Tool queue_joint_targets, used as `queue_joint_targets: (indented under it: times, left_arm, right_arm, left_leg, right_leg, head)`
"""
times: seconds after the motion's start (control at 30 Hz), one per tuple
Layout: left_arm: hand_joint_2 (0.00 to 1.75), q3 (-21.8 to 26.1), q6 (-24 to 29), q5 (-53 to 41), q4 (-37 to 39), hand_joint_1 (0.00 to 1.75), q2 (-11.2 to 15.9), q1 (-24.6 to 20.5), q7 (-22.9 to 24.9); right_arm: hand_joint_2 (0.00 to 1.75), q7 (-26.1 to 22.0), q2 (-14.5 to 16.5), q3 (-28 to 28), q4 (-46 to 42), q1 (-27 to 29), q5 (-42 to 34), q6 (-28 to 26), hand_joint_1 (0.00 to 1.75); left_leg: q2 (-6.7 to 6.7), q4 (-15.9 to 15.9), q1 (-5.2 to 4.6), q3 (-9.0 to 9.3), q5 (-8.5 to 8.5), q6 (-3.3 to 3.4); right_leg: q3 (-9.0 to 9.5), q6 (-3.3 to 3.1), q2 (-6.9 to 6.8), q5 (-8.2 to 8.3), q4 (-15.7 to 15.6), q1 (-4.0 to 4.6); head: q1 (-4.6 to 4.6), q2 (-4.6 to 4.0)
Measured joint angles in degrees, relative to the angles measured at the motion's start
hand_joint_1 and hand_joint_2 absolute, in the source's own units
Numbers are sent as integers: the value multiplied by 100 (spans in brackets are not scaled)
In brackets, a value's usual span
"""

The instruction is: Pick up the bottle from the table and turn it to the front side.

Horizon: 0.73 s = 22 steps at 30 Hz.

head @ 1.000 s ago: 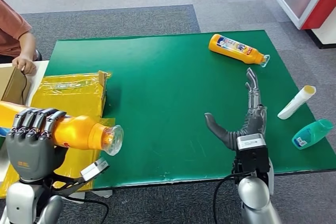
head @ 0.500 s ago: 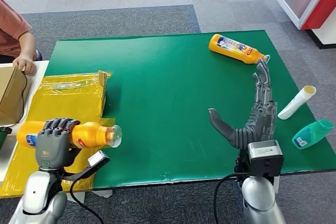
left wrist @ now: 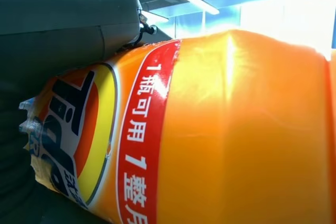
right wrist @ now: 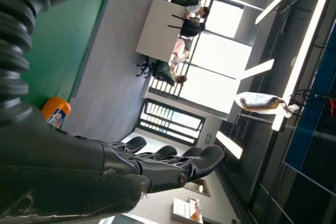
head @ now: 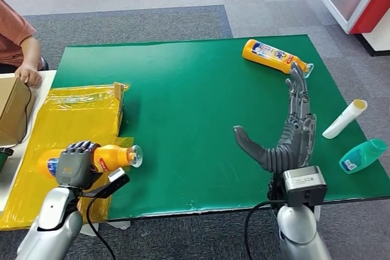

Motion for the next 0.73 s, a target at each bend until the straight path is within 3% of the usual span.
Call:
queue_joint_targets:
  times: [0.1, 0.4, 0.73]
  left_arm:
    - [175, -1, 31, -1, 95, 0, -2, -9, 0]
    - [175, -1, 397, -122, 142, 0, -22, 90, 85]
    - [175, -2, 429, 16, -90, 0, -121, 271, -14]
  right_arm:
    - [175, 9, -5, 24, 0, 3, 14, 14, 0]
    - [175, 26, -12, 91, -2, 67, 97, -9, 0]
    - [175, 70, -37, 158, -2, 136, 110, -19, 0]
  left_leg:
    - [0, 0, 0, 0, -1, 0]
    - [0, 0, 0, 0, -1, 0]
    - [0, 0, 0, 0, -2, 0]
  right_leg:
    - [0, 0, 0, 0, 0, 0]
    - [1, 0, 0, -1, 0, 0]
    - [1, 0, 0, -1, 0, 0]
  head:
    - [-1, 0]
    - [0, 0]
    - [-1, 0]
